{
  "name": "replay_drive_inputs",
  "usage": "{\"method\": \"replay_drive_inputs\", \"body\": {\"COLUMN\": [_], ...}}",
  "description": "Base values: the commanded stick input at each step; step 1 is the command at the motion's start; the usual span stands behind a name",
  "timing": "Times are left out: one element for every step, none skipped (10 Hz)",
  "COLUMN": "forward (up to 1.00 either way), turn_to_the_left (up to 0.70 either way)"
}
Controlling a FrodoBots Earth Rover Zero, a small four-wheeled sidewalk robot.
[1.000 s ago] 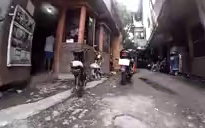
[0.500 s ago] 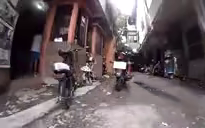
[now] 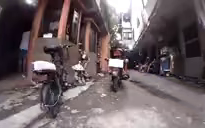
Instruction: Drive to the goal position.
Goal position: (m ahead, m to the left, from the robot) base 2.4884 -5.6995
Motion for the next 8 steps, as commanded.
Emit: {"method": "replay_drive_inputs", "body": {"forward": [0.0,0.0,0.0,0.0,0.0,0.0,0.0,0.0], "turn_to_the_left": [0.0,0.0,0.0,0.0,-0.08,-0.45,-0.45,-0.45]}}
